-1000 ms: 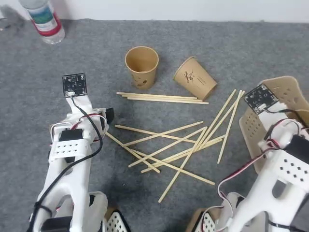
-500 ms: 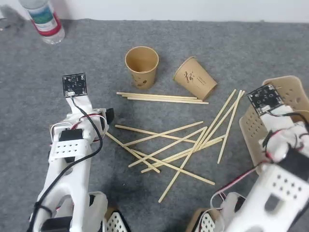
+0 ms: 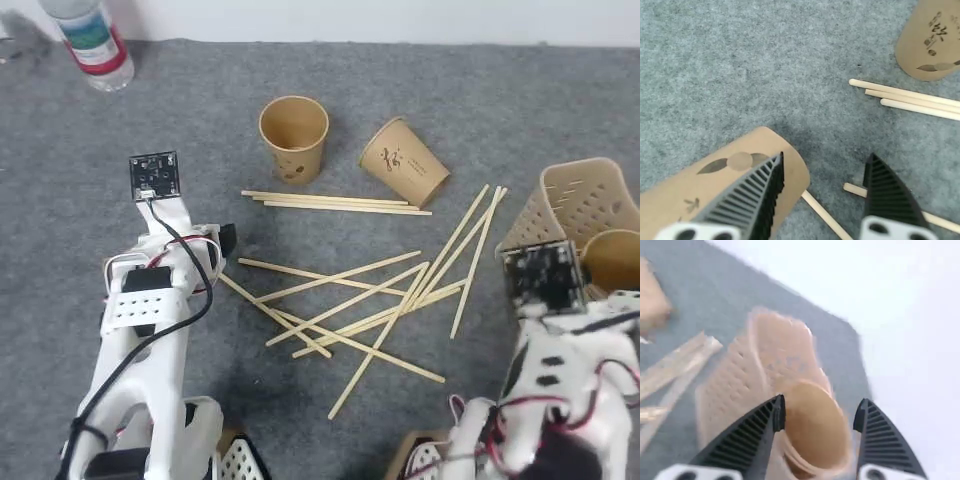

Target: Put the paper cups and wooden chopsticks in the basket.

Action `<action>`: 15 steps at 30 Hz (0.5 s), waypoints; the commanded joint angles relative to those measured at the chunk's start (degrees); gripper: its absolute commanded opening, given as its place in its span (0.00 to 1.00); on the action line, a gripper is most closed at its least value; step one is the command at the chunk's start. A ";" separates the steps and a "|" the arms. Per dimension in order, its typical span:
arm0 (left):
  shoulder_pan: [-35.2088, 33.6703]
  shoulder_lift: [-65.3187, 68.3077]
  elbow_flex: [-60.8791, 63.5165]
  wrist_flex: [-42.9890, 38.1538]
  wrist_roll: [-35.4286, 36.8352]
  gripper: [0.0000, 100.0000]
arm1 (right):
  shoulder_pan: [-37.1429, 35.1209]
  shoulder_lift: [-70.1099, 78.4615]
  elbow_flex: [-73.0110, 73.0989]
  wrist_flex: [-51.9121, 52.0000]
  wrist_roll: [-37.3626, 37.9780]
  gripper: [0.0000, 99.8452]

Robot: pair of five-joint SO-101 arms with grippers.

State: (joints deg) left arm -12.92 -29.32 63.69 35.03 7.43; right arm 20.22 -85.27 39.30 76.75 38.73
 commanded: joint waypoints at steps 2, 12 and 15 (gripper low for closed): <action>-0.62 0.62 0.57 1.76 0.44 0.26 | -18.07 -0.75 7.03 0.75 -9.05 0.23; -0.62 0.62 0.57 1.67 0.44 0.26 | -35.65 -0.75 30.95 -23.25 -19.43 0.23; -0.53 0.62 0.48 1.58 0.53 0.26 | -35.56 -1.27 36.31 -25.45 -22.86 0.23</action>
State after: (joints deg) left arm -12.92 -29.32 63.69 35.03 7.43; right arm -14.68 -85.27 72.97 54.86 18.86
